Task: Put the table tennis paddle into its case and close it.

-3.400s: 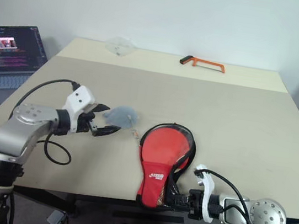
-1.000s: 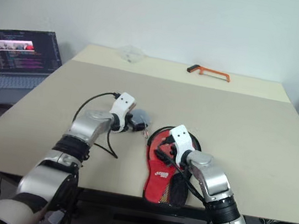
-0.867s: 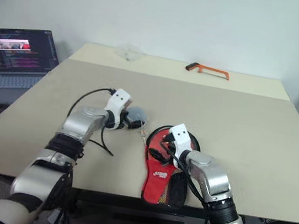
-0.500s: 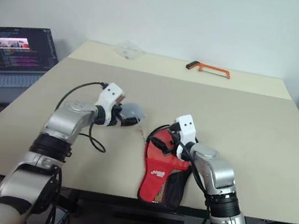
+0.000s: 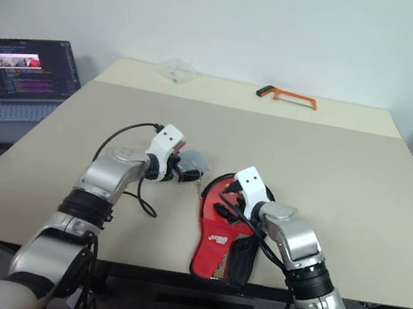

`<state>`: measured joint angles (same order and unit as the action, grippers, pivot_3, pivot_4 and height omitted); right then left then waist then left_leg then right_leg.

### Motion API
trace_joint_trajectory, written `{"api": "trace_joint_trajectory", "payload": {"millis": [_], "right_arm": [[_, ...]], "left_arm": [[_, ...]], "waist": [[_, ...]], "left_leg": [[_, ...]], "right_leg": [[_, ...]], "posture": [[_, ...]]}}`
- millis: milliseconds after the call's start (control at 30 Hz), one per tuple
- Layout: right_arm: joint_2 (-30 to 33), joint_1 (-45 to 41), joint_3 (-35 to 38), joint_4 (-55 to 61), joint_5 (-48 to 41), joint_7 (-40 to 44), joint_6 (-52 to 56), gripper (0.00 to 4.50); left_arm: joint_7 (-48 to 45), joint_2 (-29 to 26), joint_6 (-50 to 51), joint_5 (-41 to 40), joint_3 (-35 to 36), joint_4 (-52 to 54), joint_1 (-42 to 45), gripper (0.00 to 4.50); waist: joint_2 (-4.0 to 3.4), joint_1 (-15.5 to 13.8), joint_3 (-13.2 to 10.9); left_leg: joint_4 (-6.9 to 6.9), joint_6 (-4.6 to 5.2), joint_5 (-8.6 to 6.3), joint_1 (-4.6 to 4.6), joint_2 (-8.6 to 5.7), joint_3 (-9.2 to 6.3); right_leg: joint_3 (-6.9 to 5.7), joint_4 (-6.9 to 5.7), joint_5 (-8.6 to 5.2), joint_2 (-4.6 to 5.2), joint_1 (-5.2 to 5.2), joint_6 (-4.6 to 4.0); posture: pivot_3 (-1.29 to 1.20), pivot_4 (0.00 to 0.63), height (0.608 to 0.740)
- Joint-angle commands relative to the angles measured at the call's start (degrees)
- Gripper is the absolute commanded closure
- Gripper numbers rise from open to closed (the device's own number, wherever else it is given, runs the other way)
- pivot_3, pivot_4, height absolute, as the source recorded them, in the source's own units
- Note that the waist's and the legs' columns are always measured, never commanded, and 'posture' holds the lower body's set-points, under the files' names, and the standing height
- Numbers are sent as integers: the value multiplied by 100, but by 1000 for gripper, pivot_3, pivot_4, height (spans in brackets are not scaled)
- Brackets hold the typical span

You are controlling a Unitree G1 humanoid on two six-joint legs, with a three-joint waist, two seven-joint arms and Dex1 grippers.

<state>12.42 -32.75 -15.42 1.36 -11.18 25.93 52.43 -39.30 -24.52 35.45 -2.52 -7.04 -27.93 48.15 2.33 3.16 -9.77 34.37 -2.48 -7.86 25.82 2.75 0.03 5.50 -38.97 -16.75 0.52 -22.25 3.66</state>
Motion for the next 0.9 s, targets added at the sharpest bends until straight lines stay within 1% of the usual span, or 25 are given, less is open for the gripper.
{"api": "trace_joint_trajectory", "payload": {"millis": [33,133,233,400,500,567,667,900], "right_arm": [[43,244,-279,-544,145,97,49,63],[125,265,-412,-670,319,175,-182,63],[143,282,-427,-746,379,200,-138,63],[128,284,-483,-758,462,297,-169,63],[113,291,-550,-704,480,368,-188,63],[101,293,-565,-683,488,395,-185,63],[115,309,-662,-610,505,471,-179,63],[80,326,-836,-465,612,592,-134,63]], "left_arm": [[193,146,-268,72,46,-220,426,0],[351,279,-435,139,41,-609,667,0],[520,475,-890,337,-63,-1437,1164,0],[871,763,-1748,678,-151,-3040,1997,0],[1234,993,-2294,1040,-319,-3912,2400,0],[1378,1104,-2503,1175,-341,-4244,2542,0],[1888,1340,-2794,1407,-375,-4644,2756,0],[2565,1694,-2995,1841,-434,-4970,3032,0]], "waist": [[4,-6,3],[10,-5,7],[11,-3,7],[12,-5,8],[12,-10,8],[13,-10,9],[13,-8,9],[12,0,8]], "left_leg": [[0,0,0,0,0,0],[5,0,0,-2,0,-1],[12,0,0,-4,0,0],[16,1,0,-5,-2,0],[16,0,0,-4,-3,0],[15,0,0,-4,-3,2],[14,0,0,-3,-2,2],[10,-1,-1,-3,-3,2]], "right_leg": [[0,0,0,0,0,0],[-2,0,-4,-1,2,11],[1,0,-3,-1,3,29],[3,1,-1,-1,4,35],[4,3,-3,-1,3,36],[5,4,-4,-1,3,36],[4,4,-5,-2,2,35],[5,3,-6,-4,-1,34]], "posture": [[0,150,740],[0,150,740],[0,150,740],[0,150,740],[0,150,740],[0,150,740],[0,150,740],[0,150,740]]}}
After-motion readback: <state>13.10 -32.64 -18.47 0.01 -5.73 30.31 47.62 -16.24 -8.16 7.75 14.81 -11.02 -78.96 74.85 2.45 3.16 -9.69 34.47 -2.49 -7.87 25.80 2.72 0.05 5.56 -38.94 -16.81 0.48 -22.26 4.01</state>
